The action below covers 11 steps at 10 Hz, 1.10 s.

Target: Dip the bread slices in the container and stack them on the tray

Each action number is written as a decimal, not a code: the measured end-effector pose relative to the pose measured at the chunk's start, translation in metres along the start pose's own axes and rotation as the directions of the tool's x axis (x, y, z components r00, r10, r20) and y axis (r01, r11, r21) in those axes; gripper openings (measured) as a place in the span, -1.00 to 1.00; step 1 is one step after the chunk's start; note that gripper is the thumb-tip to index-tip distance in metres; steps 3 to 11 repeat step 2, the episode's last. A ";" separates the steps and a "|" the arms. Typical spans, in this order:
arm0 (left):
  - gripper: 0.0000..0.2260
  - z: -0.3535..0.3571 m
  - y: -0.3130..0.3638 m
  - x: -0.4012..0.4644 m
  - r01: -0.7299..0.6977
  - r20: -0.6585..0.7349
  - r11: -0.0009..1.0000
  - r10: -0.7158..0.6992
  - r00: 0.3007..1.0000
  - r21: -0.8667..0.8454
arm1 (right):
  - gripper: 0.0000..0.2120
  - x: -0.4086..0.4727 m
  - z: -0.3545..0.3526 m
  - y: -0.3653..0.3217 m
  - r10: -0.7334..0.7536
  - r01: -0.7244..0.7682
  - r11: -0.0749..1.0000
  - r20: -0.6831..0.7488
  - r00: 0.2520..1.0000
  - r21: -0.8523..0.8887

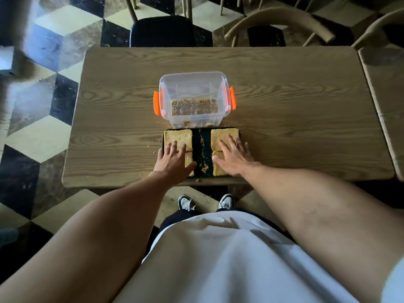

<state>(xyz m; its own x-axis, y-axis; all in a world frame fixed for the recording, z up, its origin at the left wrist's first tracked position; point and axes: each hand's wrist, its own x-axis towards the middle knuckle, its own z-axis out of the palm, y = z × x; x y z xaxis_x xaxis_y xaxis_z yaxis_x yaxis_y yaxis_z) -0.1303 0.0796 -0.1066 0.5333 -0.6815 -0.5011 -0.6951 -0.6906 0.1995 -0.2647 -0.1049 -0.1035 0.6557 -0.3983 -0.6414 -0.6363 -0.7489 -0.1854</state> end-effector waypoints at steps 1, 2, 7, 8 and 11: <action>-0.25 -0.004 0.009 -0.003 0.024 -0.010 0.999 -0.025 1.000 -0.034 | -0.28 0.003 0.002 0.004 -0.017 0.017 1.000 -0.012 1.000 -0.017; -0.29 -0.012 0.014 0.000 -0.001 0.003 1.000 0.001 1.000 -0.012 | -0.27 0.007 -0.003 0.006 -0.040 0.040 0.999 -0.006 0.999 -0.018; -0.29 -0.012 0.014 0.000 -0.001 0.003 1.000 0.001 1.000 -0.012 | -0.27 0.007 -0.003 0.006 -0.040 0.040 0.999 -0.006 0.999 -0.018; -0.29 -0.012 0.014 0.000 -0.001 0.003 1.000 0.001 1.000 -0.012 | -0.27 0.007 -0.003 0.006 -0.040 0.040 0.999 -0.006 0.999 -0.018; -0.29 -0.012 0.014 0.000 -0.001 0.003 1.000 0.001 1.000 -0.012 | -0.27 0.007 -0.003 0.006 -0.040 0.040 0.999 -0.006 0.999 -0.018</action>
